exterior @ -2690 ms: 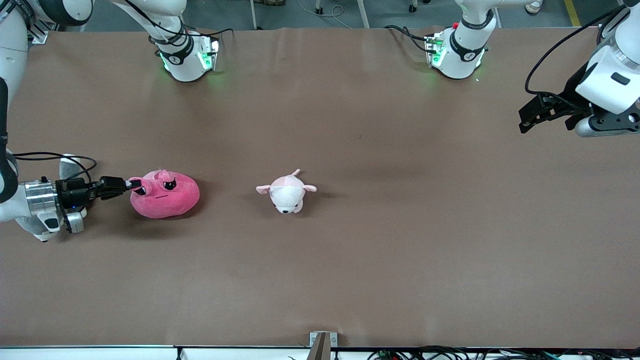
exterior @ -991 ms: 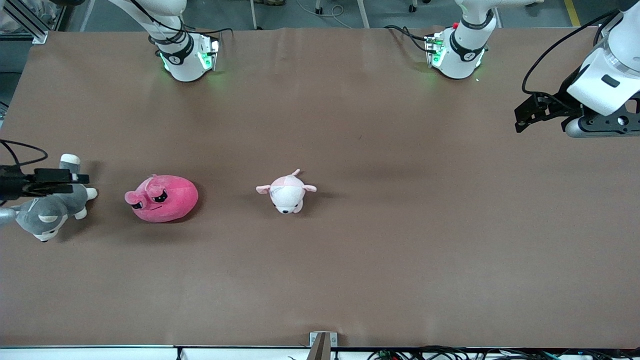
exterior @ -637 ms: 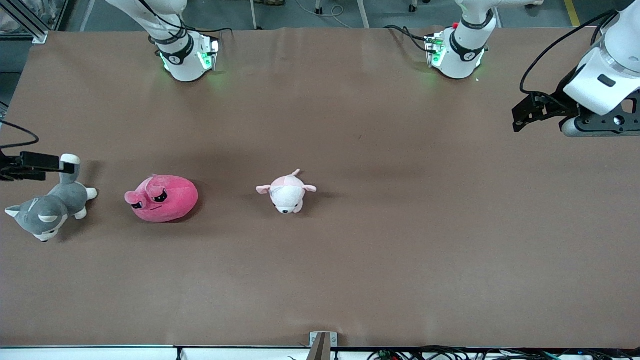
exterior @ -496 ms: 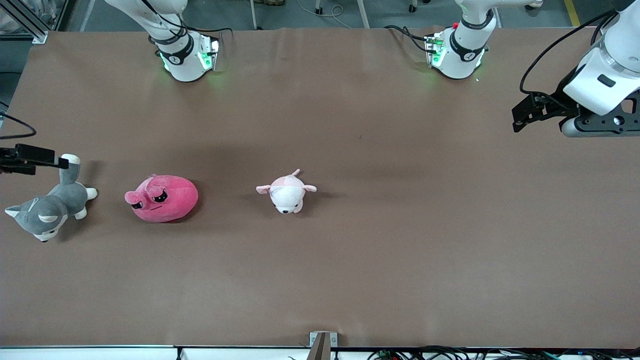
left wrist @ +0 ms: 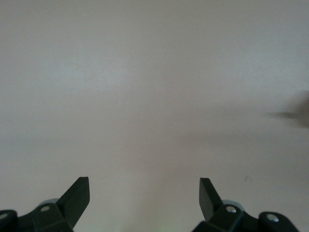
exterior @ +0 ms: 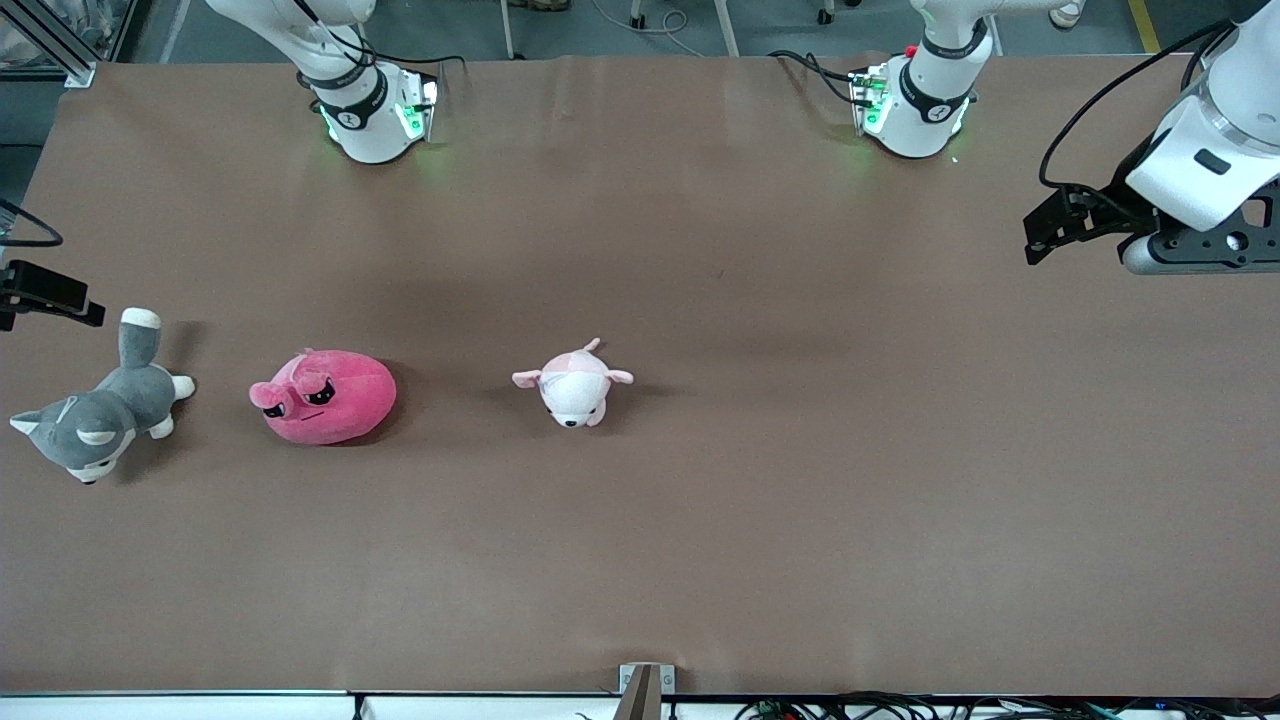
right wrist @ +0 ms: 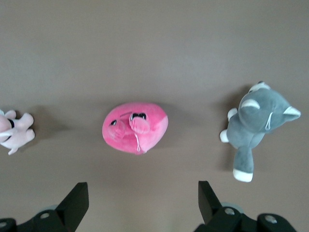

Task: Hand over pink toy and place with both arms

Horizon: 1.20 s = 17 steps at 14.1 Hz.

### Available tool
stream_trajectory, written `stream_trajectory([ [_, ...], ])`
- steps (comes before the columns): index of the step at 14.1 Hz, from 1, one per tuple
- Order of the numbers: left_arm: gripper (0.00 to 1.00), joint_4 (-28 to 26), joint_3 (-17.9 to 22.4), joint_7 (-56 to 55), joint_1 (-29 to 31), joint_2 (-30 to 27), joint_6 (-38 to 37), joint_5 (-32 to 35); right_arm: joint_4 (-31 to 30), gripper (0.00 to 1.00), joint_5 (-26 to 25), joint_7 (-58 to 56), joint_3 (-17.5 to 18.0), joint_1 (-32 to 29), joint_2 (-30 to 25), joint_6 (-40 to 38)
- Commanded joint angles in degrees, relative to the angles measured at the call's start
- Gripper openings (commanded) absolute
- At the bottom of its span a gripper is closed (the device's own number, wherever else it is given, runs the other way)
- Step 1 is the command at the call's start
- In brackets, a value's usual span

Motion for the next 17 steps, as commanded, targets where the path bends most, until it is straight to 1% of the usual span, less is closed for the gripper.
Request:
stream_trajectory([
  [1, 1.00, -0.93, -0.02, 0.92, 0.11, -0.91, 0.59, -0.84, -2.77, 1.00, -2.18, 1.40, -0.30, 0.44, -3.84, 2.25],
  [2, 1.00, -0.93, -0.02, 0.92, 0.11, -0.91, 0.59, -0.92, -5.74, 1.00, -2.18, 3.76, -0.29, 0.45, -5.76, 3.12],
  [4, 1.00, -0.93, -0.10, 0.92, 0.11, -0.91, 0.59, -0.93, -11.98, 1.00, -1.66, 8.33, -0.29, 0.45, -10.24, 7.24],
  [5, 1.00, -0.93, -0.10, 0.92, 0.20, -0.91, 0.59, -0.93, -13.41, 1.00, -1.39, 8.00, -0.29, 0.45, -11.22, 7.87],
  [9, 1.00, -0.85, -0.10, 1.01, 0.12, -1.08, 0.59, -1.01, -13.68, 1.00, -1.83, 6.86, -0.82, 1.06, -11.50, 7.79],
  [11, 1.00, -0.58, -0.10, 1.01, 0.20, -1.00, 0.59, -1.10, -13.68, 1.00, -1.92, 6.86, -4.41, 4.30, -11.41, 7.97],
  [12, 1.00, -0.41, -0.02, 1.01, 0.29, -1.00, 0.59, -1.10, -13.68, 1.00, -1.92, 6.77, -5.03, 4.83, -11.41, 7.97],
  [17, 1.00, -0.32, 0.42, 2.93, 0.73, -1.08, 0.33, -1.80, -13.68, 1.00, -1.83, 6.77, -4.69, 4.49, -11.49, 8.32],
])
